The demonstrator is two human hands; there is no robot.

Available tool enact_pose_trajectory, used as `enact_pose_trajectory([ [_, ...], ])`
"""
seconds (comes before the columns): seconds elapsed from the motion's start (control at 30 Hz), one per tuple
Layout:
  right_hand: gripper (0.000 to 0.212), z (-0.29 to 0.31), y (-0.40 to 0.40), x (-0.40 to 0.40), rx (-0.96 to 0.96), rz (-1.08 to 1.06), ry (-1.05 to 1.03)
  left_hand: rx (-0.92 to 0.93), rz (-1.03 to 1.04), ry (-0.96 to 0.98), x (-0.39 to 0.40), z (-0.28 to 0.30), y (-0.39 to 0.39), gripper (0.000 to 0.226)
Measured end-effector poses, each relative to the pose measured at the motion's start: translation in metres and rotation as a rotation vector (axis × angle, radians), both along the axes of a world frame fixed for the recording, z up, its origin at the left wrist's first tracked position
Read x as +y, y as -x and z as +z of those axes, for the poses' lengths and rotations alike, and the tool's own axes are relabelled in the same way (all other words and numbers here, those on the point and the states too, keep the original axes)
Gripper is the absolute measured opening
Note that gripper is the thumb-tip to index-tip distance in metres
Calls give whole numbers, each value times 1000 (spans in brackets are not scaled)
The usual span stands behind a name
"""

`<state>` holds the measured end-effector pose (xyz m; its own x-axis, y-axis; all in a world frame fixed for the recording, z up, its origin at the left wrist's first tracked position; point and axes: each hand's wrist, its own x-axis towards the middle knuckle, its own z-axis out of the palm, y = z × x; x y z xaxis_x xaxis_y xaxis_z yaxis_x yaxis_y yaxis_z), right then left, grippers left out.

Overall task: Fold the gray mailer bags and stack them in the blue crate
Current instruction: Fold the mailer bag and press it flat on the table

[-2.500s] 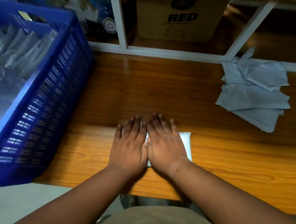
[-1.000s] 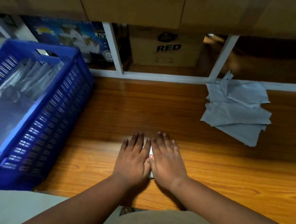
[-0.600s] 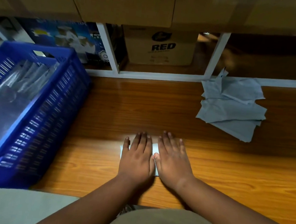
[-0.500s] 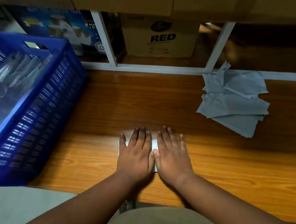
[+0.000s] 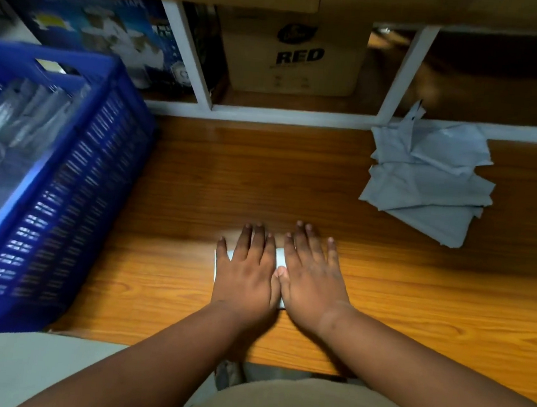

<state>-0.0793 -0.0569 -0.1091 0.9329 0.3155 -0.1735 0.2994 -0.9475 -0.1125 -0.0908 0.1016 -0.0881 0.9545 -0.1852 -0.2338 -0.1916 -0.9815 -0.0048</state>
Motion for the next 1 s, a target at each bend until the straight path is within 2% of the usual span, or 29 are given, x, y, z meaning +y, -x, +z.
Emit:
enact_pose_trajectory([
  [0.13, 73, 13, -3, -6, 49, 38, -26, -12, -3, 50, 6, 11, 3, 77],
  [0.2, 72, 22, -10, -11, 83, 57, -74, -47, 5, 79, 19, 24, 4, 86],
  [0.3, 68, 41, -18, -15, 159, 148, -120, 20, -4, 76, 50, 38, 13, 97],
  [0.47, 78, 72, -27, 13, 210, 397, -33, 215, 170, 212, 75, 47, 15, 79],
  [0.57, 66, 84, -40, 42, 290, 430, -36, 227, 210, 227, 87, 64, 10, 61],
  [0.63, 46, 94, -52, 60, 316, 478, -51, 184, 268, 241, 101, 83, 13, 47],
  [0.73, 19, 135, -75, 93, 309, 520, -195, 61, 368, 282, 136, 131, 16, 30],
  [1.0, 12, 294, -111, 231, -31, 795, -346, -427, 544, 234, 257, 275, 40, 37],
])
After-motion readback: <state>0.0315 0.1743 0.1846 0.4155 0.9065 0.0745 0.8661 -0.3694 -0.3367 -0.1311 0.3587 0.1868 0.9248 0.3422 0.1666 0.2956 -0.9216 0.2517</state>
